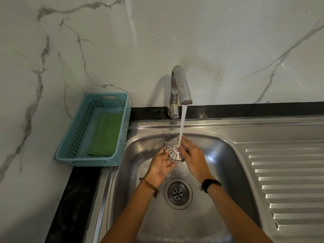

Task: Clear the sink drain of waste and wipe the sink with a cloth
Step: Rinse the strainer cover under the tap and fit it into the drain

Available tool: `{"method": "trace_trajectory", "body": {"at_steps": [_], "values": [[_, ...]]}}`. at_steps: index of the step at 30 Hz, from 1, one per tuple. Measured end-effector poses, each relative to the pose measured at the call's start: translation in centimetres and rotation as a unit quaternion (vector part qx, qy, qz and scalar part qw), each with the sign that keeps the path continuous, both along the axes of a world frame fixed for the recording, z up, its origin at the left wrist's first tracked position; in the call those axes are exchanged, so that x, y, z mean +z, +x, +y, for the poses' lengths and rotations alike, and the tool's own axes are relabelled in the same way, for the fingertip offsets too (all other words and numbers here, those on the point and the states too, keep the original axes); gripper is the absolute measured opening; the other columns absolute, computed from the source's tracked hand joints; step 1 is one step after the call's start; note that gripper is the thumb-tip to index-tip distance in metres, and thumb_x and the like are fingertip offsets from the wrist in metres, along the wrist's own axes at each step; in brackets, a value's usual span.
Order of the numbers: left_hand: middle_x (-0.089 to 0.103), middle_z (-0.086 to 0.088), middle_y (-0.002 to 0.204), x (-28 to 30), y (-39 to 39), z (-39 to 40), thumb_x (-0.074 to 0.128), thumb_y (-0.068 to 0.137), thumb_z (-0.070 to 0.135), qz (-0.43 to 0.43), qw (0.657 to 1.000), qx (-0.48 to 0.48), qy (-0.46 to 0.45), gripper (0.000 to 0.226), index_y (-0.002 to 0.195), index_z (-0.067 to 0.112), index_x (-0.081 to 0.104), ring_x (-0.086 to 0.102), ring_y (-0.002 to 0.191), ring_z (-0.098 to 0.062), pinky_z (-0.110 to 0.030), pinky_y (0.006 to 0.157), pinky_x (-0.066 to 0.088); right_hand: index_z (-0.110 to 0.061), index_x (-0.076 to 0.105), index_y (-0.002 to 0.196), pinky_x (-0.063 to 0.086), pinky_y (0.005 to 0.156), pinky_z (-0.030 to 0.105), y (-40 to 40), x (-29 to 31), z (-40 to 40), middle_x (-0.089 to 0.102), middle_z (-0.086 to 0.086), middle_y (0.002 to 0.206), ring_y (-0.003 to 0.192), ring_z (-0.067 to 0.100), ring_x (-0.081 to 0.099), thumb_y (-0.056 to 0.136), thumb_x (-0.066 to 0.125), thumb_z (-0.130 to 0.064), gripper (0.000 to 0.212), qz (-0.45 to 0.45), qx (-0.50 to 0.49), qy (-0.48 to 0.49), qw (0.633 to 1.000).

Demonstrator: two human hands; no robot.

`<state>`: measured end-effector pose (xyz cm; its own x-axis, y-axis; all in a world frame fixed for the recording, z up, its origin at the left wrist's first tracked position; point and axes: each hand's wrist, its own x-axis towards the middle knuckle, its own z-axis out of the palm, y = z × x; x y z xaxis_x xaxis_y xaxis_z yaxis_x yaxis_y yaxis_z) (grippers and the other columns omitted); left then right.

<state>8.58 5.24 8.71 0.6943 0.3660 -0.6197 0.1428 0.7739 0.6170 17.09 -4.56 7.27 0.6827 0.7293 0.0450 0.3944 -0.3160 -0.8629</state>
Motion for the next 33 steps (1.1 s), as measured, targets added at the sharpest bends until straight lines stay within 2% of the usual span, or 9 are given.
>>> {"method": "trace_trajectory", "body": {"at_steps": [2,5,9,14,17,20,22,29,33], "values": [[0.052,-0.019,0.132,-0.1,-0.1,-0.1,0.035,0.098,0.01,-0.003,1.0,0.017,0.0,0.038,0.136,0.007,0.04,0.06,0.088,-0.019,-0.031,0.08,0.05,-0.01,0.054,0.127,0.052,0.073,0.011,0.8,0.5,-0.1,0.064,0.013,0.121,0.09,-0.004,0.065,0.093,0.054,-0.018,0.035,0.174,-0.024,0.05,0.983],[0.053,-0.019,0.128,-0.4,-0.1,-0.2,0.034,0.1,0.024,0.015,0.999,0.028,-0.025,0.04,0.135,0.006,0.041,0.059,0.098,-0.025,-0.041,0.092,0.046,-0.008,0.063,0.106,0.051,0.069,0.008,1.3,1.2,-0.3,0.07,0.007,0.103,0.085,0.002,0.065,0.084,0.064,-0.007,0.022,0.212,-0.007,0.072,0.975],[0.056,-0.023,0.121,0.2,-0.2,0.4,0.034,0.097,0.039,0.049,0.996,-0.004,-0.069,0.049,0.128,0.003,0.045,0.06,0.099,-0.03,-0.04,0.078,0.056,-0.021,0.064,0.09,0.044,0.075,0.004,0.7,2.2,-1.1,0.065,-0.009,0.091,0.083,-0.012,0.057,0.082,0.067,-0.011,0.013,0.032,0.109,-0.017,0.993],[0.047,-0.024,0.132,0.9,0.2,0.8,0.038,0.091,-0.009,0.021,0.999,-0.013,0.042,0.042,0.131,-0.001,0.045,0.059,0.096,-0.026,-0.03,0.066,0.06,-0.016,0.072,0.095,0.035,0.11,0.031,1.9,1.0,-3.0,0.051,-0.002,0.136,0.127,0.01,0.041,0.085,0.063,-0.011,0.015,-0.174,0.126,-0.082,0.973],[0.055,-0.017,0.126,1.3,0.5,0.0,0.041,0.089,-0.009,-0.002,0.989,0.011,0.148,0.043,0.129,0.004,0.049,0.058,0.104,-0.025,-0.034,0.079,0.056,-0.011,0.067,0.104,0.042,0.102,0.027,1.4,0.7,-2.6,0.049,0.003,0.135,0.125,0.015,0.044,0.092,0.053,-0.01,0.019,0.073,-0.047,0.04,0.995],[0.057,-0.011,0.128,1.4,0.6,-0.9,0.045,0.091,-0.004,-0.009,0.971,0.014,0.238,0.04,0.128,0.008,0.052,0.055,0.116,-0.024,-0.041,0.098,0.048,-0.007,0.055,0.113,0.052,0.083,0.029,1.2,0.8,-1.4,0.061,0.013,0.117,0.104,0.026,0.06,0.095,0.049,-0.022,0.024,0.368,-0.127,0.102,0.916],[0.059,-0.013,0.125,1.3,0.5,-1.1,0.045,0.092,-0.001,-0.01,0.973,0.017,0.23,0.036,0.126,0.008,0.053,0.057,0.112,-0.023,-0.037,0.093,0.051,-0.005,0.056,0.108,0.052,0.074,0.025,1.5,1.2,-0.8,0.063,0.015,0.108,0.093,0.024,0.061,0.093,0.053,-0.015,0.018,0.405,-0.119,0.06,0.905],[0.057,-0.022,0.125,0.1,-0.3,-1.2,0.047,0.092,-0.001,0.12,0.988,-0.008,0.098,0.034,0.126,-0.002,0.048,0.056,0.116,-0.033,-0.033,0.089,0.048,-0.008,0.067,0.103,0.045,0.071,0.003,1.0,2.1,-0.1,0.064,-0.002,0.094,0.086,0.006,0.059,0.089,0.057,-0.006,0.017,0.062,-0.041,0.026,0.997],[0.063,-0.011,0.103,0.3,-0.5,-1.2,0.054,0.087,-0.003,0.117,0.971,-0.007,0.208,0.02,0.103,0.008,0.062,0.06,0.098,-0.025,-0.028,0.078,0.053,-0.013,0.066,0.1,0.049,0.084,0.016,0.7,1.1,-1.9,0.068,0.0,0.1,0.095,0.011,0.062,0.09,0.054,-0.002,0.02,0.149,-0.055,0.103,0.982]]}}
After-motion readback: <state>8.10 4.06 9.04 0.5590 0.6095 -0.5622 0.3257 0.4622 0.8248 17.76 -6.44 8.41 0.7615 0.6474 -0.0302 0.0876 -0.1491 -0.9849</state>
